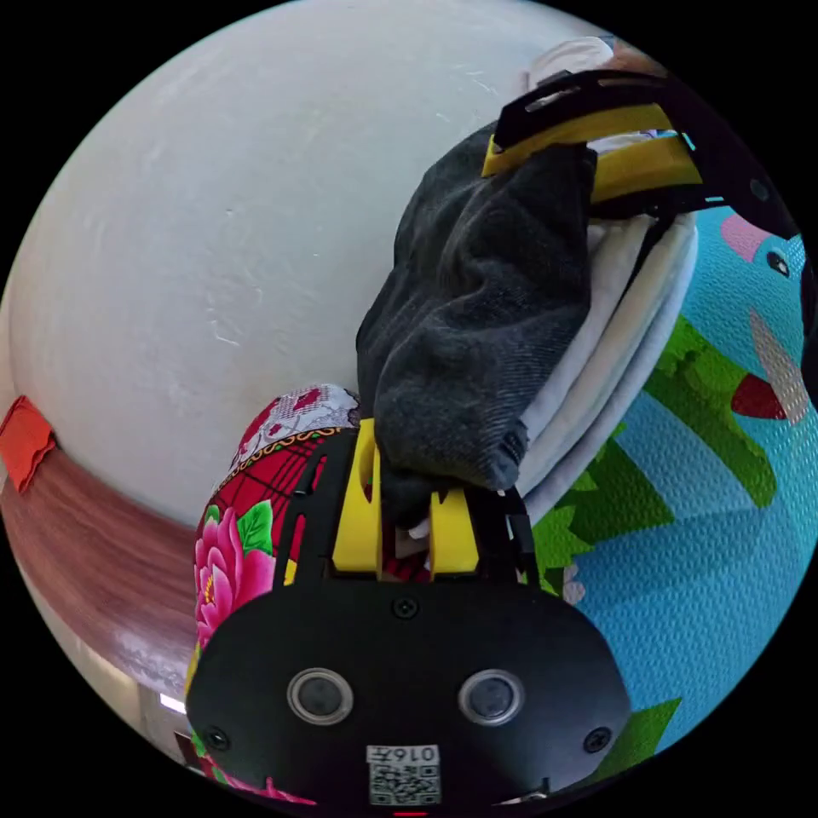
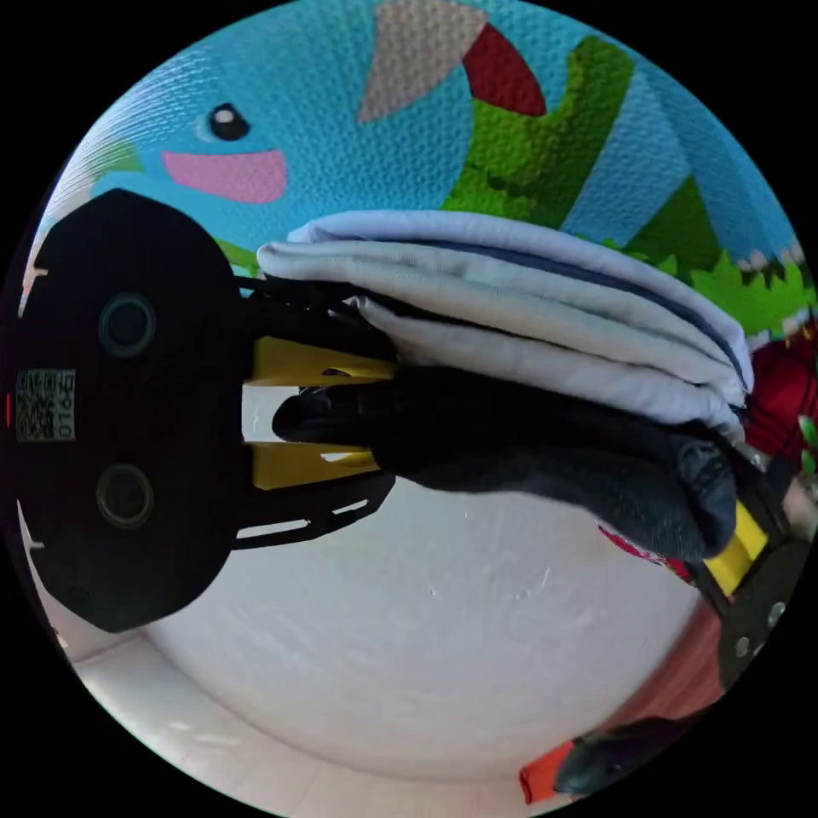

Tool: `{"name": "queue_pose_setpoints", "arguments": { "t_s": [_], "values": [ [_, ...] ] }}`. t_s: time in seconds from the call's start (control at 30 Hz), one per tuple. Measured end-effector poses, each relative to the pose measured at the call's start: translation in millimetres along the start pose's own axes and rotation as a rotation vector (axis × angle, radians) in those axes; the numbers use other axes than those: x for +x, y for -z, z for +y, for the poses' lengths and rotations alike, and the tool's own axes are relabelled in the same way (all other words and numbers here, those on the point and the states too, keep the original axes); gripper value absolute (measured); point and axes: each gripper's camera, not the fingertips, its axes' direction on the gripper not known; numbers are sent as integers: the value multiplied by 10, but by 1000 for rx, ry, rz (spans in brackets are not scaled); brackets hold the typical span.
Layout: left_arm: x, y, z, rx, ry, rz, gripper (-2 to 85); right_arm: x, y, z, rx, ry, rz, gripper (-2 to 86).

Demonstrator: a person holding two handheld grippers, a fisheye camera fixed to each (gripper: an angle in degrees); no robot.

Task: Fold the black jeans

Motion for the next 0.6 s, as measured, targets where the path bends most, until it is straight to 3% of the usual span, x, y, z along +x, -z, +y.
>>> {"name": "queue_pose_setpoints", "arguments": {
  "t_s": [0.07, 0.27, 0.33, 0.4, 0.5, 0.6],
  "values": [
    [-29, -10, 27, 17, 25, 63, 73, 76, -78, 50, 8, -71, -54, 91],
    [-124, 72, 97, -93, 17, 173, 77, 137, -58, 334, 23, 30, -90, 93],
    [-175, 209, 257, -70, 80, 247, 60, 75, 53, 581, 85, 48, -68, 75],
    [-341, 418, 548, 14, 285, 275, 17, -2, 167, 898, 166, 46, -41, 23],
    [-617, 578, 837, 217, 622, 408, -5, 110, 201, 1384, 240, -120, -146, 0],
    [-630, 442, 630, 286, 695, 520, -9, 591, -112, 1685, 258, -505, -215, -5]
  ]
}}
